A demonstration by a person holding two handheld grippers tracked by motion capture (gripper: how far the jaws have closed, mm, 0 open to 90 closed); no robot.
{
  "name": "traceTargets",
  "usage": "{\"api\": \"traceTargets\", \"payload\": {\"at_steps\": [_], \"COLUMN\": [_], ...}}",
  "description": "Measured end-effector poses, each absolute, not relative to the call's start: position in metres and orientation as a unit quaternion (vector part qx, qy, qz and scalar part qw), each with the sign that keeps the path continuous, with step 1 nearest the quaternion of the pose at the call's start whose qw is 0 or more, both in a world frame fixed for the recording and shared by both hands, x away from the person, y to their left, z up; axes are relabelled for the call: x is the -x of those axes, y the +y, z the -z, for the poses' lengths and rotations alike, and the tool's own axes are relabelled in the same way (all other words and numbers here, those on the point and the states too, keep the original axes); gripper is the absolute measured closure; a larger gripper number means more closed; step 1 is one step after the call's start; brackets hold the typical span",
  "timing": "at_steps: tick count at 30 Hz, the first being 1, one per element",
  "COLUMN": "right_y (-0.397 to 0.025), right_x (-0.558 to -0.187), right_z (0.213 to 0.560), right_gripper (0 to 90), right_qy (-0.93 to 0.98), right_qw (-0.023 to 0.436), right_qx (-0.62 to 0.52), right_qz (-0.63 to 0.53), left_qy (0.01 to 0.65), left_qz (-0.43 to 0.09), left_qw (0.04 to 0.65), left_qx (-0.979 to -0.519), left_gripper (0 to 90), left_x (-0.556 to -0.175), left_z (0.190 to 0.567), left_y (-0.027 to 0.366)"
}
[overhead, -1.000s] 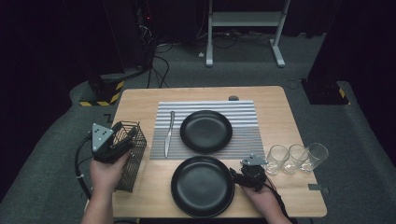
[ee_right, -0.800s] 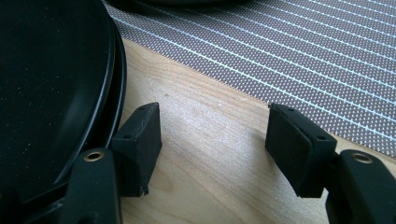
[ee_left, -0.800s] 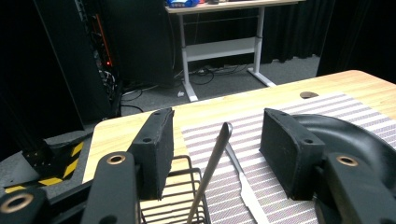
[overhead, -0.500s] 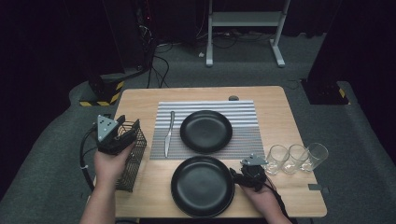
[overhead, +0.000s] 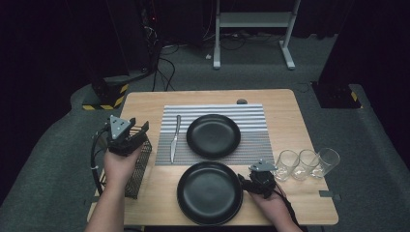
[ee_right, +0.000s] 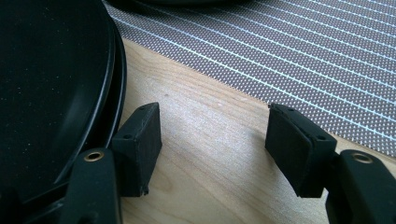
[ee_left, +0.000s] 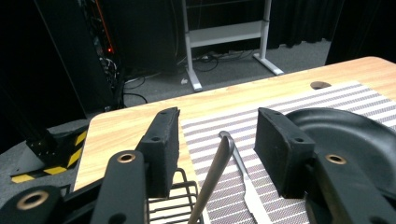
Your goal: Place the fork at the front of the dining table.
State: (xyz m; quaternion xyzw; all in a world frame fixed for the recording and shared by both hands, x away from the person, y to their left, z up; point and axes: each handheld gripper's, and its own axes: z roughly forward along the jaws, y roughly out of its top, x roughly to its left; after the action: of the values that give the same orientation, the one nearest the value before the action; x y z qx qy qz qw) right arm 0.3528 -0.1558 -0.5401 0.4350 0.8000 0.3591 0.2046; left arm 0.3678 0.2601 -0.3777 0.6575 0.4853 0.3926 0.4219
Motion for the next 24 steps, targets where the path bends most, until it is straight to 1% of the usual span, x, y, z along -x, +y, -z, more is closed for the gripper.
{"api": "traceTargets", "payload": {"at_steps": [10, 15, 19, 24], "right_y": [-0.156, -0.156, -0.156, -0.156], "right_x": [-0.353, -0.353, -0.353, -0.353], "right_z": [0.54, 0.54, 0.54, 0.54], "right_gripper": [35.9, 35.9, 35.9, 35.9], "right_qy": [0.8, 0.8, 0.8, 0.8], "right_qw": [0.204, 0.204, 0.204, 0.204], "right_qx": [-0.436, -0.436, -0.436, -0.436], "right_qz": [-0.359, -0.359, -0.359, -0.359], "left_qy": [0.493, 0.496, 0.495, 0.5], "left_qz": [-0.388, -0.384, -0.383, -0.386], "left_qw": [0.398, 0.39, 0.388, 0.389], "left_qx": [-0.669, -0.674, -0.676, -0.67], "left_gripper": [57.1, 62.7, 65.6, 72.9], "left_x": [-0.376, -0.379, -0.38, -0.379], "left_z": [0.381, 0.383, 0.383, 0.383], "left_y": [0.258, 0.258, 0.257, 0.258]}}
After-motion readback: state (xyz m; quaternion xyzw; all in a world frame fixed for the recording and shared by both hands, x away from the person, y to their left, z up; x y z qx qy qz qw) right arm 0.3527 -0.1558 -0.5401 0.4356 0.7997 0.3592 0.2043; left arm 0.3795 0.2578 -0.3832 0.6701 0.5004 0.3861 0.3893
